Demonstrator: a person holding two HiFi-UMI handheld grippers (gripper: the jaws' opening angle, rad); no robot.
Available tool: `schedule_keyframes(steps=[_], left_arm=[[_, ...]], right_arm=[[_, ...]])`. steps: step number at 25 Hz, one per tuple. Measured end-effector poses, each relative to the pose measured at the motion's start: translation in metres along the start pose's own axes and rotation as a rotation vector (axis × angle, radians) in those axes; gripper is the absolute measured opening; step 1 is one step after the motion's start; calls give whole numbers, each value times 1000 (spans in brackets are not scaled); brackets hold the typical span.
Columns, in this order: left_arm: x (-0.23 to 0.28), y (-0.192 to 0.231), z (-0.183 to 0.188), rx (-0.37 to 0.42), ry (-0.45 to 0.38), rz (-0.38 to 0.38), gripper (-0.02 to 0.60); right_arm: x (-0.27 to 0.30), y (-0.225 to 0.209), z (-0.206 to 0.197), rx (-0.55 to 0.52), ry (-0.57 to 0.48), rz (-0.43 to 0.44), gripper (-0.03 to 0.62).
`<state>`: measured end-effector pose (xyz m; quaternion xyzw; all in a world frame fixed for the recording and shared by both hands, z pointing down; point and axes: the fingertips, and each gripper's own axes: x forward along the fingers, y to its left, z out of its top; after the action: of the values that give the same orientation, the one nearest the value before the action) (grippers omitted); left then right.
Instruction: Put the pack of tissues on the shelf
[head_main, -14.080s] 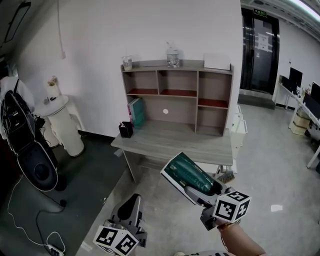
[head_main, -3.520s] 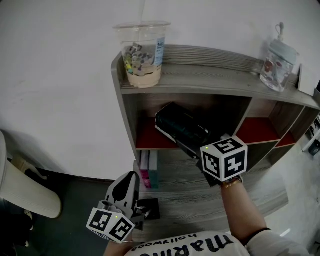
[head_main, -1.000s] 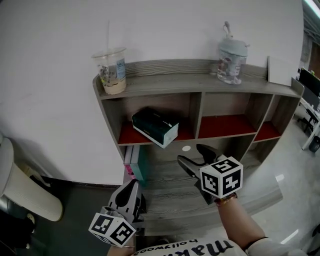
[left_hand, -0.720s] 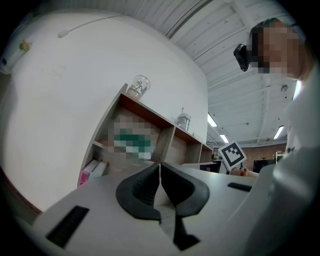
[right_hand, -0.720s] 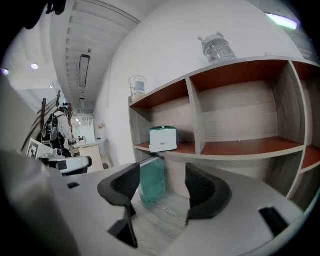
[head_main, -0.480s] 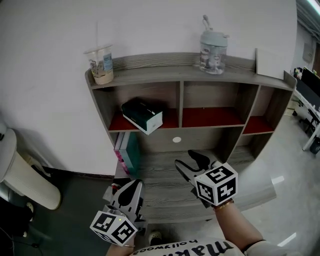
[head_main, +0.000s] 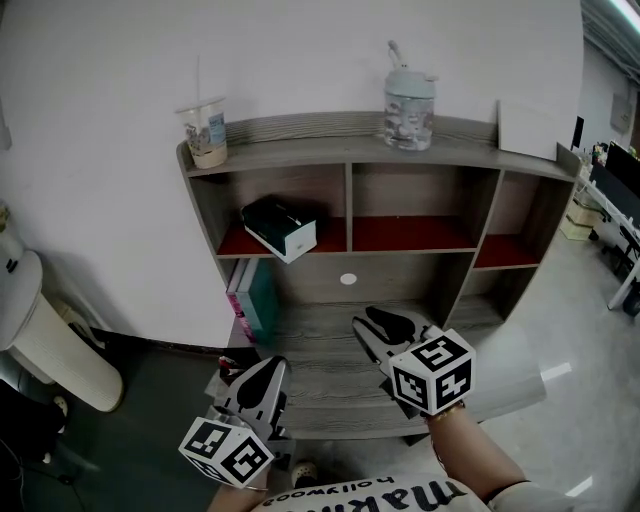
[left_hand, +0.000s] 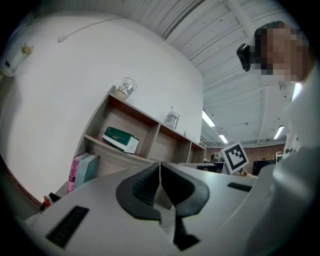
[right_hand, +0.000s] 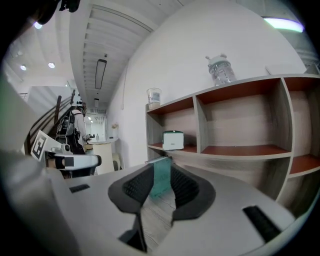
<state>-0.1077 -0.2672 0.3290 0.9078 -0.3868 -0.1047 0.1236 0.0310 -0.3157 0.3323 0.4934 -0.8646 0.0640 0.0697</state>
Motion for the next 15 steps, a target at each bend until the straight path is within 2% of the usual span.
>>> schedule_keyframes(steps=[15], left_arm=[[-10, -24, -7, 26, -18, 37, 23]], right_arm=[[-29, 3, -5, 33, -62, 37, 15]])
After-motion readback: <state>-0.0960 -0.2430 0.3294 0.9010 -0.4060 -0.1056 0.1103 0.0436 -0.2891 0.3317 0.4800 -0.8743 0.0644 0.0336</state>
